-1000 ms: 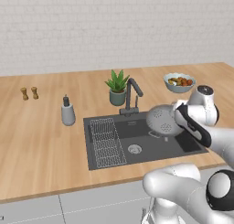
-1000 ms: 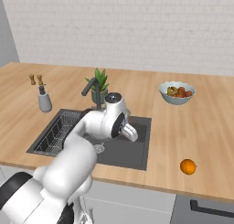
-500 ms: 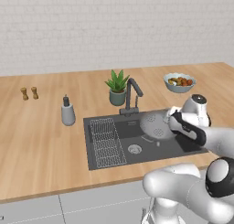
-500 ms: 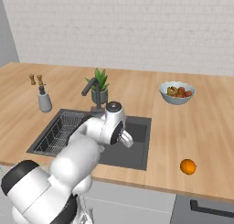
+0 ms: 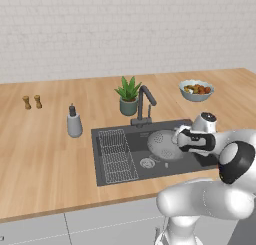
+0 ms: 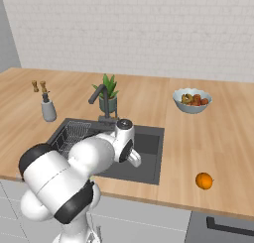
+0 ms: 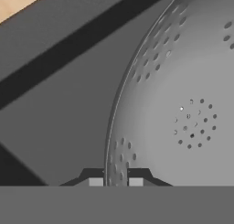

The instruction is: Put the colander in the sink, put the orange in the colander, and turn on the sink faucet and pour water over the colander.

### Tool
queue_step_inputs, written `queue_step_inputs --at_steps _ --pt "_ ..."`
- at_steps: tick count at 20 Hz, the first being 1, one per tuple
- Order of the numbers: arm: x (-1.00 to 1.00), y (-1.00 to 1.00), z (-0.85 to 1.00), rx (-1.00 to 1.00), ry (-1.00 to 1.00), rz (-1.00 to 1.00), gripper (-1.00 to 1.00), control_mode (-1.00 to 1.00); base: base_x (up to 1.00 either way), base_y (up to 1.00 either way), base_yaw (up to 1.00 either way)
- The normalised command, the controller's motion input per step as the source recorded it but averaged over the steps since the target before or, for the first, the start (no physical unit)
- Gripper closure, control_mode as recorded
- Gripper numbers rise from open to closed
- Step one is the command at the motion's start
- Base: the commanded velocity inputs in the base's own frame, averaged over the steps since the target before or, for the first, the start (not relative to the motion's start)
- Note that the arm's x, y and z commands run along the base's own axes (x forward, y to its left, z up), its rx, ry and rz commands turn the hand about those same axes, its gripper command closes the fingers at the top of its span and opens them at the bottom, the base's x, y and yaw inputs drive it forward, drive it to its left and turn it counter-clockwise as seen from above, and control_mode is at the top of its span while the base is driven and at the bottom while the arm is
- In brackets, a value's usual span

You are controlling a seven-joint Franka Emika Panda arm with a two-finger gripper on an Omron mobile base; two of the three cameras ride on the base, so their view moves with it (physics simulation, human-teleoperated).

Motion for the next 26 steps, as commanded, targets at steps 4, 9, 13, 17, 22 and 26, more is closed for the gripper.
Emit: queue_step_inputs --at_steps 4,9,13,17,22,26 --pt "0.21 0.10 -0.44 0.06 0.05 0.03 1.00 -1.00 0.00 0.00 0.00" --pt "0.31 0.25 -0.27 0.02 0.07 0.01 1.00 -1.00 0.00 0.00 0.00" --pt "0.30 0.18 -0.28 0.02 0.06 0.00 1.00 -1.00 0.00 0.00 0.00" --pt "0.18 0.08 -0.51 0.03 0.01 0.00 1.00 -1.00 0.00 0.00 0.00" --pt "0.25 0.11 -0.48 0.04 0.00 0.00 1.00 -1.00 0.00 0.00 0.00" --pt "0.37 0.01 -0.39 0.09 0.00 0.00 1.00 -1.00 0.00 0.00 0.00"
